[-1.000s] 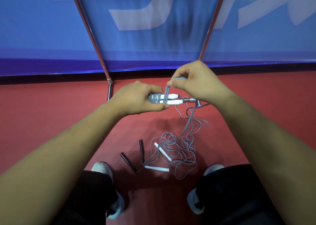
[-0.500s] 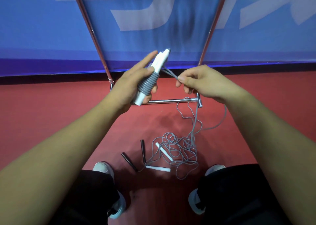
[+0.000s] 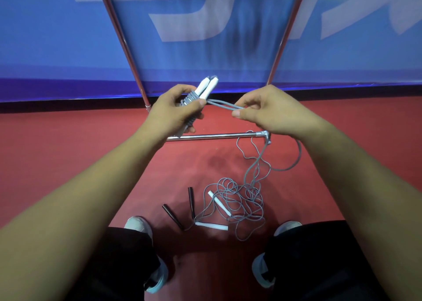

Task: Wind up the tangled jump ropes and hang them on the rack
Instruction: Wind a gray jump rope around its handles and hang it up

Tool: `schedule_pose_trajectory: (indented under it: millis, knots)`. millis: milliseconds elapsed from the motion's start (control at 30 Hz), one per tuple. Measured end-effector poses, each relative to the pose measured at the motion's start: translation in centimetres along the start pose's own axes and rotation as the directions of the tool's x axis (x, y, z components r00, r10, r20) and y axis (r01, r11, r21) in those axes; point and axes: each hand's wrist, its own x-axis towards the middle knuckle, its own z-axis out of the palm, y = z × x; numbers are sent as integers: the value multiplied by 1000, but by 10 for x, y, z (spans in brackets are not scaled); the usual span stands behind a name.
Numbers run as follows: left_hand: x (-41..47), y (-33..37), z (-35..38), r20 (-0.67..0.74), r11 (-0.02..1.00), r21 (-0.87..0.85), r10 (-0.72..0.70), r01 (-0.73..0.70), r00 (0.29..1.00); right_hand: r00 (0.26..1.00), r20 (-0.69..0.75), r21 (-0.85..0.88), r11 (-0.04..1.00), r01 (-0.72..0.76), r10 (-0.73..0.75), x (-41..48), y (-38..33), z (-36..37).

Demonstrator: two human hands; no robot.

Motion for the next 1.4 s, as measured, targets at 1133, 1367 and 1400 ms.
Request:
schedule_pose_trajectory:
  millis: [1133,1367,1400]
  knots:
    - [-7,4,10,318,967,-251,42,41,947,996,-81,161,987,-10,24,6,17,-3]
    - [-2,2,10,177,917,-388,-26,94,984,999,37,258,965,-44,36,4,14,1]
    - [-2,3,10,176,921,-376,-33,98,984,998,34,256,965,-60,53,4,14,0]
